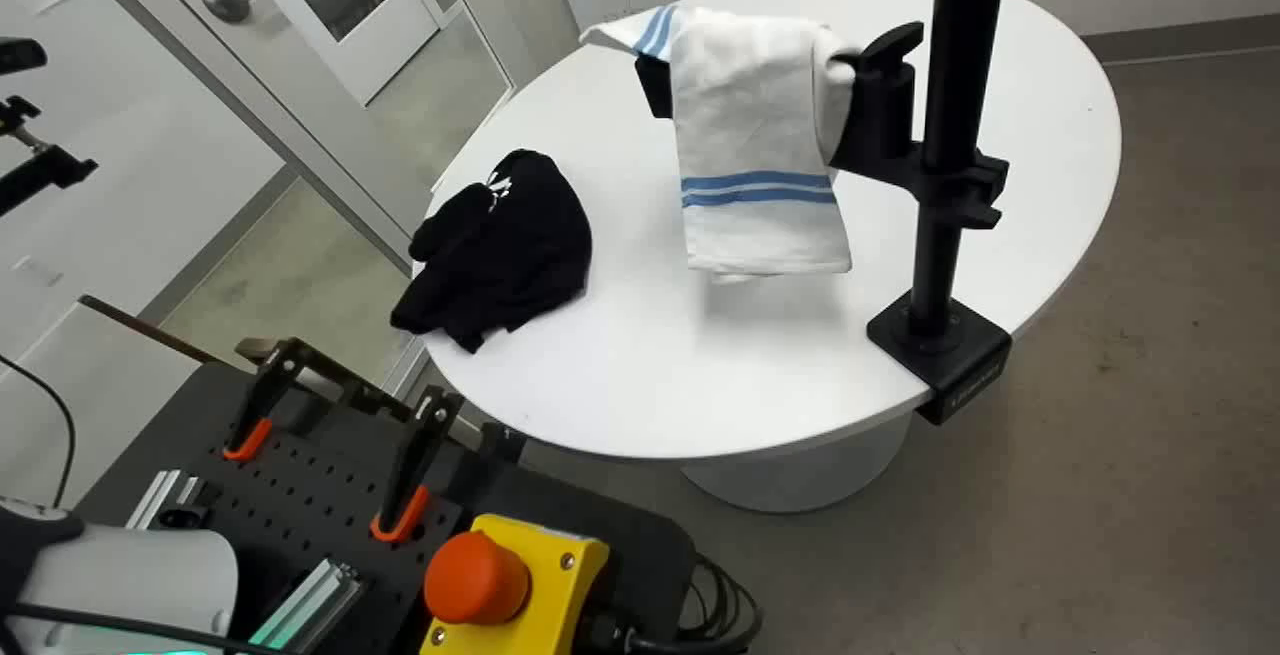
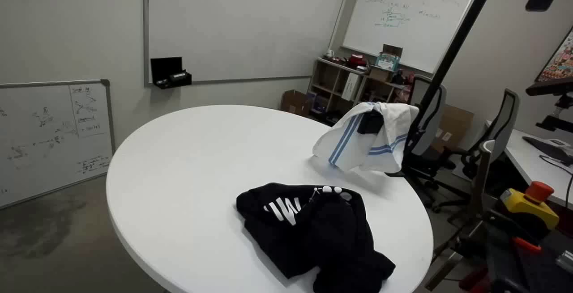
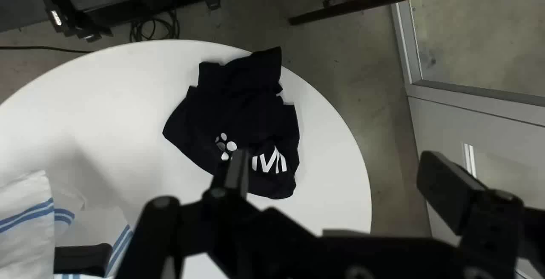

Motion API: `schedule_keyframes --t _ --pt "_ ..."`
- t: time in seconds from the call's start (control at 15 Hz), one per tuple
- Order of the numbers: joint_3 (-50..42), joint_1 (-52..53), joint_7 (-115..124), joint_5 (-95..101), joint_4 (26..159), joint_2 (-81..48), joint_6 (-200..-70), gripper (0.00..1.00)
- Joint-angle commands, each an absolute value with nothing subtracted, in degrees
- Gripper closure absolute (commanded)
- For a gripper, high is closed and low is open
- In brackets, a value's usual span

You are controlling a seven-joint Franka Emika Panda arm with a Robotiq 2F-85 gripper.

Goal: Remove the tea towel from the stand and place it on the table

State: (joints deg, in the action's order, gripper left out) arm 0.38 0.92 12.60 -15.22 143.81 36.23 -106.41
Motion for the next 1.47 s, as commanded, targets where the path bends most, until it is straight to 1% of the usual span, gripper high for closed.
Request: schedule_keyframes --t 0.0,0.8,1.4 --pt "0.99 0.14 12.25 -15.57 143.66 36.21 -106.22 0.00" --pt "1.03 -0.17 12.33 -15.18 143.49 35.93 -106.51 0.00" --pt "-3.45 -6.75 9.20 -8.39 138.26 28.36 -112.30 0.00"
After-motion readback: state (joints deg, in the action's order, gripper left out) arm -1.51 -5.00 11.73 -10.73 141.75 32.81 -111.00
